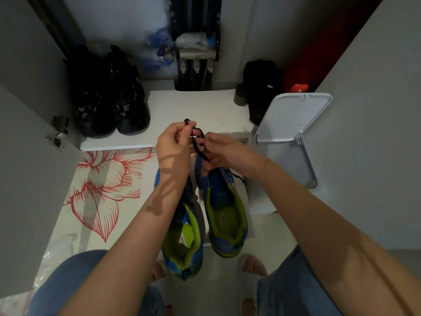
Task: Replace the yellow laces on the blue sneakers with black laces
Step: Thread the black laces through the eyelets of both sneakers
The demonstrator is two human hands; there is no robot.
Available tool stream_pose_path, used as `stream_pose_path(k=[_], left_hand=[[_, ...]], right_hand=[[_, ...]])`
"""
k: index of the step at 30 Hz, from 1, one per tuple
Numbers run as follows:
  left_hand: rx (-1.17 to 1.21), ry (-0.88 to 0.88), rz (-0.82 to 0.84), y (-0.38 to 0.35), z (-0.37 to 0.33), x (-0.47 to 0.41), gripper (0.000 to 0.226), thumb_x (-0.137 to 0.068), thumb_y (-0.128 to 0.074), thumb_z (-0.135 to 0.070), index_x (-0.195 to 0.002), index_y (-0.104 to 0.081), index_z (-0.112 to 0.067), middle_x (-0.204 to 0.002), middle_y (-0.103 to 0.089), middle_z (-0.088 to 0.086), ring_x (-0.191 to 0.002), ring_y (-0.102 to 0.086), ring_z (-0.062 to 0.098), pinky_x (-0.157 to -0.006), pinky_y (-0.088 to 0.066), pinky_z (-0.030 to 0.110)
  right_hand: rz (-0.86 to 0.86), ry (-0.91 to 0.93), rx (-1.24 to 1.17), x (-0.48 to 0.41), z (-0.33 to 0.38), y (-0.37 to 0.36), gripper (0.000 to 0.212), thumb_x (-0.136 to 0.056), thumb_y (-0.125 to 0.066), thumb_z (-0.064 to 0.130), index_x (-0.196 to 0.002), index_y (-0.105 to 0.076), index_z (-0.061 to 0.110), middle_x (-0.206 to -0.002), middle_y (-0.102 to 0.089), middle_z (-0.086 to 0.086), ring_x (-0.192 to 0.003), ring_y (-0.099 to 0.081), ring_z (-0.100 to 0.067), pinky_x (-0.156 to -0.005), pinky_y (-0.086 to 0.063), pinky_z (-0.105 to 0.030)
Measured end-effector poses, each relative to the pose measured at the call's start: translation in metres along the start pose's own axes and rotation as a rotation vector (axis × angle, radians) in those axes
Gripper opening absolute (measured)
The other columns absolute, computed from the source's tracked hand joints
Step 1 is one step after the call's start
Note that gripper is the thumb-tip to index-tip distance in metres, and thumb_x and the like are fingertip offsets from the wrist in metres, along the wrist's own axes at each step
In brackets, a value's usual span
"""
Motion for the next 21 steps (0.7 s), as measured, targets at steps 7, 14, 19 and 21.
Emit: stream_pose_path(k=[7, 14, 19, 21], left_hand=[[-0.760, 0.152, 0.397, -0.007, 0.038, 0.007, 0.024, -0.093, -0.051, -0.008, -0.114, -0.061, -0.007, -0.109, -0.064, 0.008, -0.101, -0.060, 0.026, -0.082, -0.047, 0.030], [-0.798, 0.140, 0.335, -0.010, 0.046, 0.015, 0.026, -0.098, -0.041, -0.013, -0.093, -0.065, -0.005, -0.089, -0.063, 0.009, -0.081, -0.061, 0.021, -0.064, -0.041, 0.027], [-0.373, 0.075, 0.063, -0.001, 0.009, 0.013, 0.020, -0.094, -0.035, 0.001, -0.091, -0.053, -0.005, -0.066, -0.056, 0.011, -0.068, -0.063, 0.028, -0.063, -0.053, 0.038], [-0.284, 0.075, 0.028, 0.000, 0.001, 0.012, 0.020, -0.094, -0.031, -0.003, -0.092, -0.052, -0.005, -0.063, -0.055, 0.012, -0.066, -0.059, 0.031, -0.063, -0.053, 0.041]], right_hand=[[-0.114, 0.109, -0.401, -0.004, 0.015, 0.010, 0.019, -0.102, -0.037, 0.017, -0.087, -0.046, 0.011, -0.053, -0.032, 0.008, -0.050, -0.030, -0.007, -0.079, -0.048, -0.038], [-0.066, 0.201, -0.770, 0.002, 0.040, -0.001, 0.020, -0.102, -0.034, 0.012, -0.087, -0.047, 0.007, -0.049, -0.033, 0.005, -0.043, -0.033, -0.007, -0.074, -0.058, -0.039], [-0.313, 0.097, -0.544, 0.004, 0.025, 0.024, 0.018, -0.101, -0.040, 0.014, -0.087, -0.049, 0.008, -0.053, -0.041, 0.001, -0.052, -0.040, -0.012, -0.067, -0.057, -0.035], [-0.366, 0.046, -0.425, 0.004, 0.017, 0.028, 0.017, -0.101, -0.041, 0.015, -0.088, -0.051, 0.009, -0.056, -0.048, -0.001, -0.056, -0.046, -0.015, -0.076, -0.054, -0.041]])
Point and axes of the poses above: each hand's wrist, its own x-axis away from the middle knuckle, its own y-axis out of the back of the hand, z = x × y, the point moved 4 cm from there along -x, towards the middle knuckle
